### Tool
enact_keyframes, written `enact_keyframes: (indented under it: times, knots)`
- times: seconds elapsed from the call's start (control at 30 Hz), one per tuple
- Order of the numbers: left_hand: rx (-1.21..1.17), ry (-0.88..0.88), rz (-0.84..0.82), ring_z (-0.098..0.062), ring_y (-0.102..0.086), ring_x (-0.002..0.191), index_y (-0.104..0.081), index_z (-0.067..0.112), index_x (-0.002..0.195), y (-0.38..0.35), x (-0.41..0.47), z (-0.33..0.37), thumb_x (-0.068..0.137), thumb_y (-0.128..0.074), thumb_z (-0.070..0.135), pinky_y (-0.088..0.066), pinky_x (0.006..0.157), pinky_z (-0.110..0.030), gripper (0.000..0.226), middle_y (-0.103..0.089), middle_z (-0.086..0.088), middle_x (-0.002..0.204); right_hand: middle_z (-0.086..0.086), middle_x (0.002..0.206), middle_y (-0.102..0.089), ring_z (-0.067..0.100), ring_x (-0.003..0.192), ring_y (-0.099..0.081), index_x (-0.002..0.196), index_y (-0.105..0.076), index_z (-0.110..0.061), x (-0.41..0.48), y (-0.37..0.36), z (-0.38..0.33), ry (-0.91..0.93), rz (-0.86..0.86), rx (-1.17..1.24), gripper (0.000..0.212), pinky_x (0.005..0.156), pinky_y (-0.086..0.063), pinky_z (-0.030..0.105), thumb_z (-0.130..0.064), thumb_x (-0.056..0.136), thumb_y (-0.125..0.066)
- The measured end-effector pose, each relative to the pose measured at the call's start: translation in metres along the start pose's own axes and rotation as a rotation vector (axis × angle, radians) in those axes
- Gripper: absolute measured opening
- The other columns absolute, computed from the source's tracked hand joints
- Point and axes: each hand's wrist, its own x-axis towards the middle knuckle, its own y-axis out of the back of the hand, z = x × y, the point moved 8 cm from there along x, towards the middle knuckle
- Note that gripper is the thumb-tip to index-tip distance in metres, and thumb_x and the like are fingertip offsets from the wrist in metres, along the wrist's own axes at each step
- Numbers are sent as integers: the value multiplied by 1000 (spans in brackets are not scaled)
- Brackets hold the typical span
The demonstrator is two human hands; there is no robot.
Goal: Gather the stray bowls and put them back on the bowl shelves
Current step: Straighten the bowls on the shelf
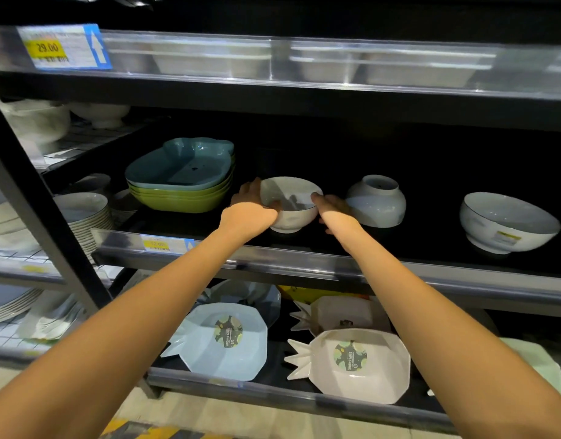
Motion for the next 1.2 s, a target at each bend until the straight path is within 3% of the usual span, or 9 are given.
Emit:
enact_keyframes:
  times: [0.1,0.2,0.3,0.47,0.87,0.97,1.03,1.13,1.2]
  knots:
    - [311,-142,56,-33,-40,127,-37,15,140,6,-22,29,90,-48,42,-40,96,-41,58,-40,-10,143,11,134,-52,29,118,-51,135,-46,-17,-16,18,-7,117,49,-221,45,87,-37,30,-40,97,-44]
    - [537,-240,118,-36,-54,109,-56,4,118,7,-47,62,91,-44,44,-43,85,-39,49,-59,-16,120,10,124,-60,29,111,-56,132,-50,-19,-41,48,-18,292,146,-558,46,81,-40,32,-45,95,-42]
    - [666,-338,130,-34,-55,110,-53,7,122,0,-67,91,90,-43,47,-43,84,-40,52,-60,-15,118,14,115,-65,32,106,-59,123,-57,-10,-68,77,-28,414,204,-840,47,76,-41,34,-44,94,-41]
    - [715,-391,106,-32,-51,115,-46,10,130,-24,-96,128,90,-42,47,-41,89,-42,54,-54,-11,125,16,127,-58,34,117,-52,133,-48,-10,-97,124,-26,514,181,-1084,50,89,-44,40,-41,96,-39]
    - [653,-388,99,-30,-50,118,-42,10,135,-76,-99,179,92,-40,45,-41,91,-41,57,-54,-12,129,14,114,-63,32,107,-56,125,-54,-10,-90,184,4,506,198,-1128,46,82,-46,40,-41,93,-41]
    - [650,-388,93,-31,-56,105,-52,8,120,-87,-75,182,92,-41,46,-43,84,-39,48,-61,-13,114,11,92,-63,32,93,-61,100,-58,-10,-68,186,8,464,213,-1126,36,71,-43,35,-40,93,-42]
    - [619,-382,87,-31,-55,106,-50,11,123,-93,-55,180,91,-41,47,-44,84,-39,49,-59,-12,118,8,84,-57,30,91,-61,87,-52,-12,-50,183,14,405,192,-1113,31,68,-39,32,-40,93,-42]
    - [601,-367,39,-33,-45,123,-36,14,139,-108,-23,175,91,-40,50,-39,97,-42,60,-47,-12,137,12,113,-60,32,107,-54,115,-53,-15,-22,175,21,361,168,-1055,38,81,-47,37,-43,92,-42]
    - [546,-326,13,-34,-42,127,-32,15,142,-115,-3,170,92,-38,53,-37,100,-43,63,-43,-13,142,13,119,-60,34,109,-54,121,-52,-16,-3,170,25,309,164,-1014,41,81,-46,36,-43,92,-41]
